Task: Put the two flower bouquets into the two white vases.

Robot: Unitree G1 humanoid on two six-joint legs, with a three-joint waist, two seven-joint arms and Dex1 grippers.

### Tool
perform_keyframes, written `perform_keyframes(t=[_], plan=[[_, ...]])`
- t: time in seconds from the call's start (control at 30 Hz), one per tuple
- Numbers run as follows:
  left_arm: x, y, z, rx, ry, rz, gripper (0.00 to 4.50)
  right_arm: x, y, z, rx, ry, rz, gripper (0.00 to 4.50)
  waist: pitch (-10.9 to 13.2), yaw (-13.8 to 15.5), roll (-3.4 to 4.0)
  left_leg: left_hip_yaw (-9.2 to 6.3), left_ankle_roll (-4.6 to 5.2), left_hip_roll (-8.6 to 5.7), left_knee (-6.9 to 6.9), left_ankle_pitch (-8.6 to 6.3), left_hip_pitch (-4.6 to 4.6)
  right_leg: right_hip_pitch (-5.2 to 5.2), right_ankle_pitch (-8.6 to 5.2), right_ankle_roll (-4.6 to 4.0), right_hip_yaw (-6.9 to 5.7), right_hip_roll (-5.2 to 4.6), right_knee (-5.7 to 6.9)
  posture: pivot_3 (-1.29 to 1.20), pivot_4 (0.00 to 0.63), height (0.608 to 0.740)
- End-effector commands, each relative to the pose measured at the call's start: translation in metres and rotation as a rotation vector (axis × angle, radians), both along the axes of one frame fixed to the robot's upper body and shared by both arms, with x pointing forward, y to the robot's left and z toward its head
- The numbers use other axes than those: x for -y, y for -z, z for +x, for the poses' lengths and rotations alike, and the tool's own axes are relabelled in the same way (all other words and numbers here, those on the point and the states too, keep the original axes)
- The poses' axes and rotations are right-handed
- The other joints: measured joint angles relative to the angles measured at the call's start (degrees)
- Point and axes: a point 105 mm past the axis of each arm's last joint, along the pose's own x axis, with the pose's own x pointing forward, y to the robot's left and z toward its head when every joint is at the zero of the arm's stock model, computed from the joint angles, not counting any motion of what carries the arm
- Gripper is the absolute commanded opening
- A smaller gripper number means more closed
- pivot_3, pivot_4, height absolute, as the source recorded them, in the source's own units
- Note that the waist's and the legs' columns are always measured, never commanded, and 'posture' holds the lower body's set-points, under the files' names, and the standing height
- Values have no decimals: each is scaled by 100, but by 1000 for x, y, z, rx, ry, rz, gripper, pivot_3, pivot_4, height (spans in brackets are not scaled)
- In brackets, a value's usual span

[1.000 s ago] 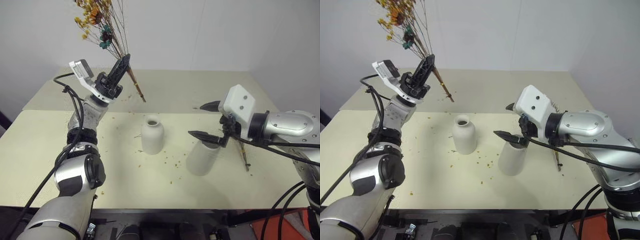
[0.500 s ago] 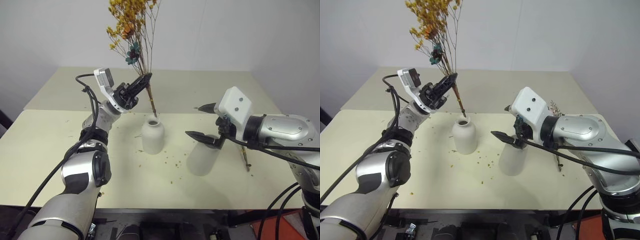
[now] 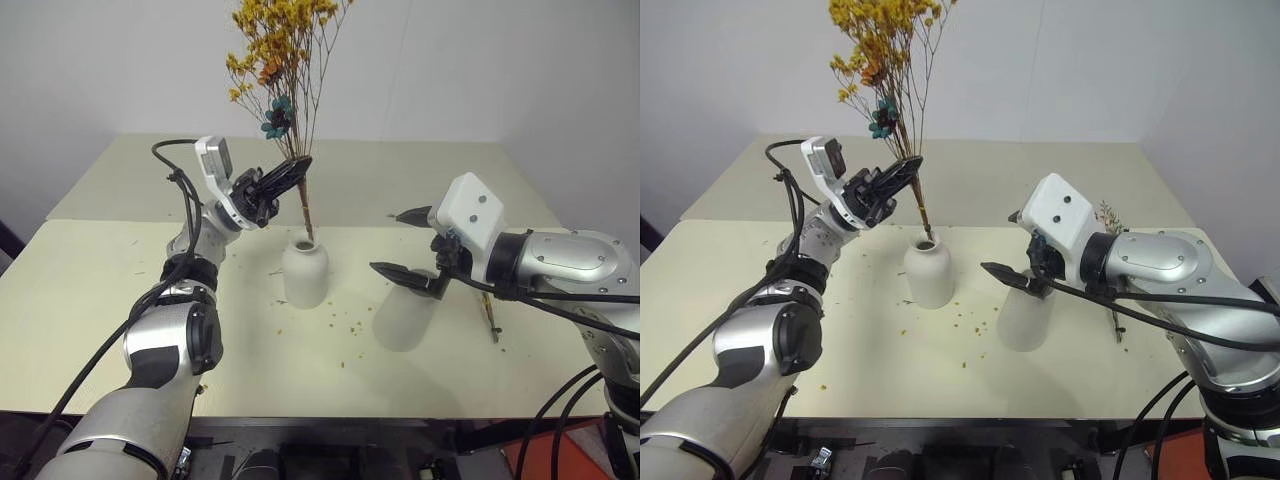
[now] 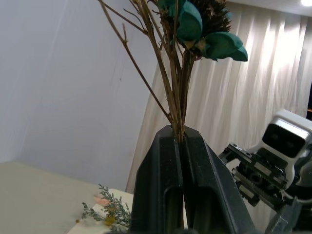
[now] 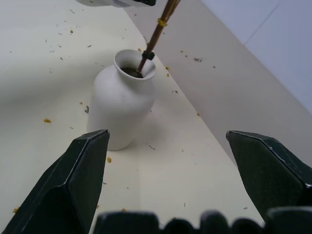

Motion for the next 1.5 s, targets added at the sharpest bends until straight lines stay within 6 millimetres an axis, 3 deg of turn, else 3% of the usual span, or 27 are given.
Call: perform_keyframes(t=[0.03,0.6,0.9,1.03,1.2,1.4,1.5], plan=[[-1,-1,-4,67,-12,40,96,1,-16,0,75,6,14,4500,0,1,0,0,0,0,0,0,0,0,0,0,0,0,0,0,150,740],[-2,41,-6,74,-81,88,96,3,-15,5,89,23,18,4500,0,4,0,0,0,1,1,0,1,0,1,-1,0,0,2,0,150,740],[-4,42,-6,94,-128,52,96,3,-16,7,96,21,22,4500,0,10,0,0,0,1,1,0,0,0,1,-1,0,0,1,0,150,740],[-4,39,-8,102,-103,47,1016,3,-15,7,92,18,22,4500,0,8,0,0,0,1,1,0,0,0,1,-1,0,0,2,0,150,740],[-6,33,-18,154,-57,76,2625,3,-13,7,89,22,25,4500,0,2,0,0,0,1,0,0,0,0,1,-1,0,0,0,0,150,740],[-16,50,-26,196,-76,300,4474,2,-12,8,89,24,40,4500,0,-25,0,0,0,4,-2,0,4,0,1,-2,1,3,4,0,150,740],[-19,49,-21,163,-123,368,4474,1,-11,10,87,21,47,4500,0,-5,0,-1,0,4,3,0,3,0,1,-2,0,2,6,0,150,740]])
